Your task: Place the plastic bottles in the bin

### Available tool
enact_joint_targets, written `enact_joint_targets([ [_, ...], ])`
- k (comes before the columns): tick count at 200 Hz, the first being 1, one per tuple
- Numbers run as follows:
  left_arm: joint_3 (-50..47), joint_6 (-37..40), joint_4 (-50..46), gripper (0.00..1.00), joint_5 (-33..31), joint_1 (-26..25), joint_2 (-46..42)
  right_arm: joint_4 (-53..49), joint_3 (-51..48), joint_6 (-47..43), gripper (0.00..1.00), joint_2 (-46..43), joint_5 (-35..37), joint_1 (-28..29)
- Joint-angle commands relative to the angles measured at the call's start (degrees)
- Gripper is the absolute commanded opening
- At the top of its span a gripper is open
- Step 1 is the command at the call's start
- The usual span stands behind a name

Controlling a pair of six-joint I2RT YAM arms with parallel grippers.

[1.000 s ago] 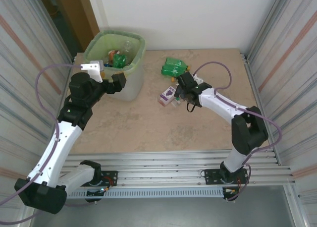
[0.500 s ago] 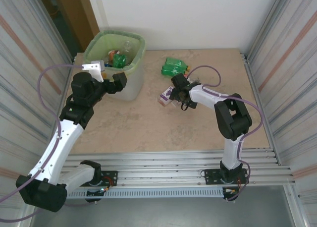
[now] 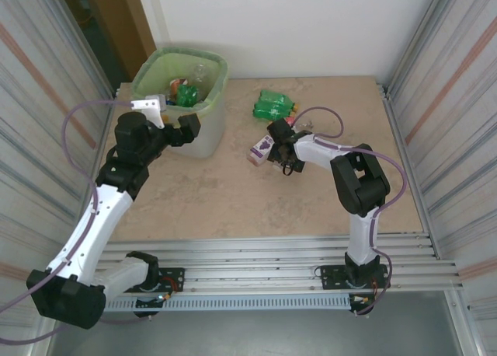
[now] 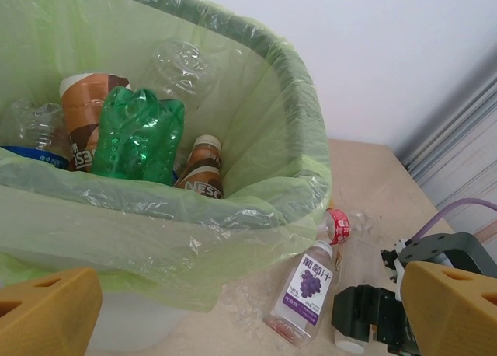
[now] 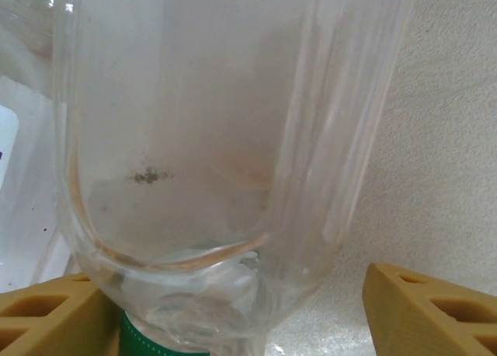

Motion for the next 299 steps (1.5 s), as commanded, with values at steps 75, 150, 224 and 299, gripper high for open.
enact_joint_targets([
  [75, -0.7, -1.5, 2.3, 0.99, 1.1, -0.2, 0.0, 0.6, -3.7, 0.9, 0.49, 0.6, 0.2, -0.7],
  [150, -0.9, -2.9, 2.9, 0.99, 1.1, -0.2, -0.2, 1.6, -9.5, -0.9, 0.25, -5.6, 2.6, -0.4],
  [224, 0.0, -3.1, 2.4, 0.99, 2.5, -0.5, -1.3, 2.3, -14.6, -6.2, 0.12, -22.2, 11.8, 4.7],
  [299, 4.2, -0.9, 2.5, 0.99, 3.8, -7.3, -0.7, 17.4, -18.9, -20.5, 0.10, -40.8, 11.8, 12.9],
])
